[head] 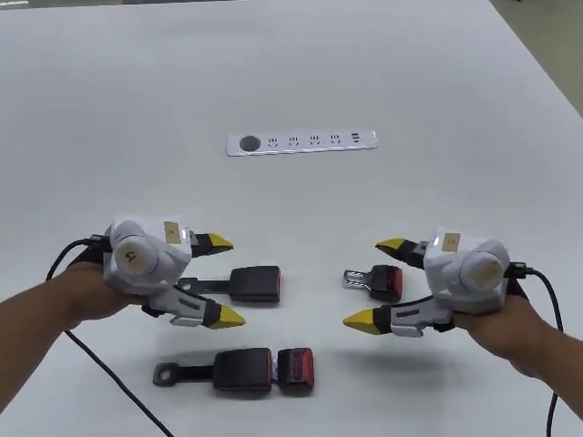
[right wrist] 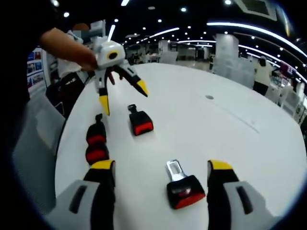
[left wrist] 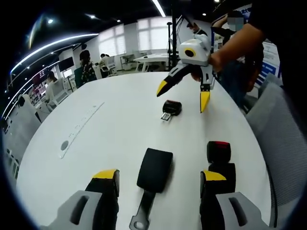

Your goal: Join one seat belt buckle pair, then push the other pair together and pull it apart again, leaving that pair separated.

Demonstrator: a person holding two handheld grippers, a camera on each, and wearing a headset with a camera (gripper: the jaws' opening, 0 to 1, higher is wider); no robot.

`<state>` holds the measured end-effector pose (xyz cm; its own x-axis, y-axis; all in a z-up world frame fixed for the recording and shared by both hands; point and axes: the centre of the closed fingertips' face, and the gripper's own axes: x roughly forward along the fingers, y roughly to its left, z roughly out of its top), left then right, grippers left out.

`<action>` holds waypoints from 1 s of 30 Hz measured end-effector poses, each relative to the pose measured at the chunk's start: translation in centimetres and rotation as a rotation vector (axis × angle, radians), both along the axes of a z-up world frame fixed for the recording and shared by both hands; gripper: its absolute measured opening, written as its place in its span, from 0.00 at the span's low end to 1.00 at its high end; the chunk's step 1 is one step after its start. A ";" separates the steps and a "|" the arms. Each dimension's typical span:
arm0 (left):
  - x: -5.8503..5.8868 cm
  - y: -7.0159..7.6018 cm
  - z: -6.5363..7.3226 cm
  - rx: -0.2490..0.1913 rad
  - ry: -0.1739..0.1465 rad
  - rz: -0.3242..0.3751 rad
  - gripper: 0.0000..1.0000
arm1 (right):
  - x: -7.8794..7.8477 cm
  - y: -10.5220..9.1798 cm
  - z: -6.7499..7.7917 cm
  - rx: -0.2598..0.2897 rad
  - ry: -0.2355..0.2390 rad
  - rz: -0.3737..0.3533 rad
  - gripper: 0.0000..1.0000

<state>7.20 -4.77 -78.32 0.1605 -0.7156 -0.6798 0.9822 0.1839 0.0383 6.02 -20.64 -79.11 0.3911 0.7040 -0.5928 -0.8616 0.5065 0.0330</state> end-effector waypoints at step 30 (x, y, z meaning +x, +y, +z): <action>0.5 -1.0 -4.9 0.073 0.085 -0.080 0.61 | 1.2 -4.1 -4.5 -0.105 0.097 0.124 0.59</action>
<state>7.68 -5.72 -83.19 0.0443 -0.6716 -0.7396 0.9939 0.1047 -0.0356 7.21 -24.73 -83.57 0.2424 0.6756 -0.6963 -0.9130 0.4017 0.0719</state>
